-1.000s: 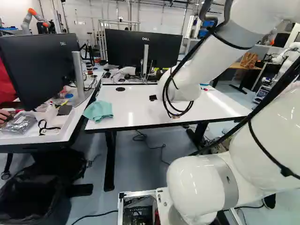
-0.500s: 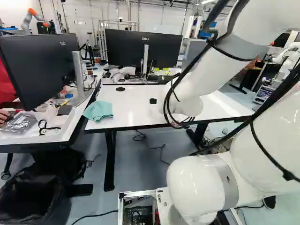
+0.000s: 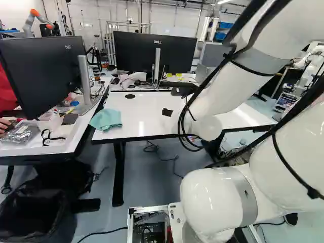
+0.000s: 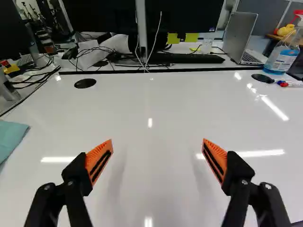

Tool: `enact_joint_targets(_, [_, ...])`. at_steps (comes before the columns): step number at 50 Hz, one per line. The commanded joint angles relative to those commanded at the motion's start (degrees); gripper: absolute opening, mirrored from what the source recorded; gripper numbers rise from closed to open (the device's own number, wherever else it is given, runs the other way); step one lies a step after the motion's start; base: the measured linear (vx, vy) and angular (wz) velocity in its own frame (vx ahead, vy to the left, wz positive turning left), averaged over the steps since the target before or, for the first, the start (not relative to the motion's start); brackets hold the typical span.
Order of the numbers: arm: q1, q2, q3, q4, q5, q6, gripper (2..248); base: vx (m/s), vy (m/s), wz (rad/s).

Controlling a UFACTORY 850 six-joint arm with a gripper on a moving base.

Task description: Clean the table with the green towel

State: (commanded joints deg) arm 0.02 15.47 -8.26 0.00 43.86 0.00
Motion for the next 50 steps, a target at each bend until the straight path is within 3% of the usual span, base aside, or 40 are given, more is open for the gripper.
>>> enact_joint_targets(25, [-0.01,0.43,2.66,0.00,5.01,0.00,247,0.000,0.000,0.000])
enact_joint_targets(50, [-0.02,0.53,3.26,0.00,6.14,0.00,247,0.000,0.000,0.000])
